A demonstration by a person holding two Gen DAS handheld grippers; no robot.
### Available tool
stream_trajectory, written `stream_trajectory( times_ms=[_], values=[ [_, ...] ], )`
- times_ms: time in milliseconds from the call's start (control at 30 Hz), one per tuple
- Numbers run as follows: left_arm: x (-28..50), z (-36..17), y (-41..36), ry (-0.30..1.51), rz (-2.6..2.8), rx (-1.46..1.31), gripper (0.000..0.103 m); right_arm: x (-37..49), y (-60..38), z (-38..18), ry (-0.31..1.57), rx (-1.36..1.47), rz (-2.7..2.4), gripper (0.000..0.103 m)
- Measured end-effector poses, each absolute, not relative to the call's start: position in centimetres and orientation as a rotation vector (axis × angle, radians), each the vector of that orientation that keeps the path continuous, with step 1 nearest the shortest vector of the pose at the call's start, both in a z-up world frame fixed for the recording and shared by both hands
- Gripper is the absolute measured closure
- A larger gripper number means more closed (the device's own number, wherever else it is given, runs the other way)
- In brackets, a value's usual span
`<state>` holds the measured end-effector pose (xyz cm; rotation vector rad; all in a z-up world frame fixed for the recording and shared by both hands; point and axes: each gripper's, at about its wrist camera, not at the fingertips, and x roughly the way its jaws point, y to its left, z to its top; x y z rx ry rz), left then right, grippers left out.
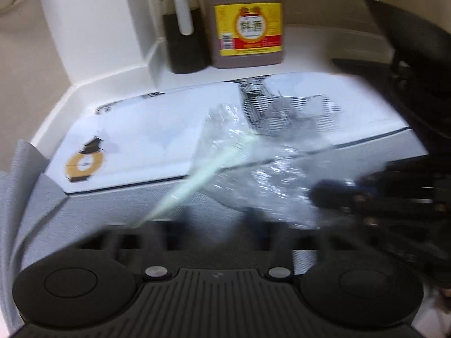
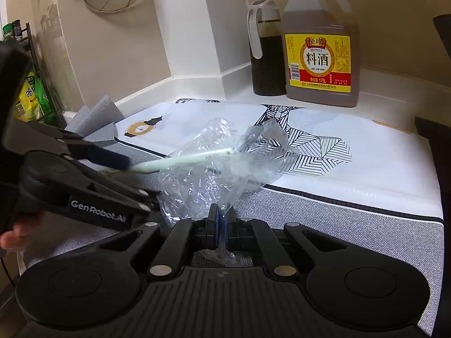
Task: Collect trash
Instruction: 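Grasp the pale green toothbrush handle with the left tool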
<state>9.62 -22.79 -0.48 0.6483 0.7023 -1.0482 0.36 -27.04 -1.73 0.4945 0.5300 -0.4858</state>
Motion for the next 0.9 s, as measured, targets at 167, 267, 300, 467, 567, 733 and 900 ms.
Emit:
stream_trajectory(
  times_ms=[167,267,300,467,567,733,900],
  values=[
    [8.9,-0.1,-21.4,0.687,-0.983,0.628,0.103,0.2,-27.2,-1.8,0.521,0.508,-0.483,0.1],
    [9.7,0.6,-19.8,0.689,-0.927,0.583,0.103,0.1,-27.2,-1.8,0.515,0.513,-0.492,0.1],
    [10.1,0.7,-19.2,0.687,-0.901,0.576,0.103,0.0,-27.2,-1.8,0.513,0.515,-0.498,0.1],
    [12.0,0.8,-16.8,0.718,-0.829,0.544,0.103,0.0,-27.3,-1.8,0.511,0.52,-0.504,0.1],
    [11.8,0.9,-16.5,0.7,-0.857,0.563,0.103,0.0,-27.3,-1.8,0.512,0.52,-0.504,0.1],
    [11.3,0.9,-17.6,0.678,-0.904,0.588,0.094,0.0,-27.3,-1.9,0.512,0.526,-0.502,0.1],
    [11.6,1.0,-18.1,0.634,-0.935,0.569,0.035,0.0,-27.3,-1.9,0.513,0.53,-0.501,0.1]
  ],
)
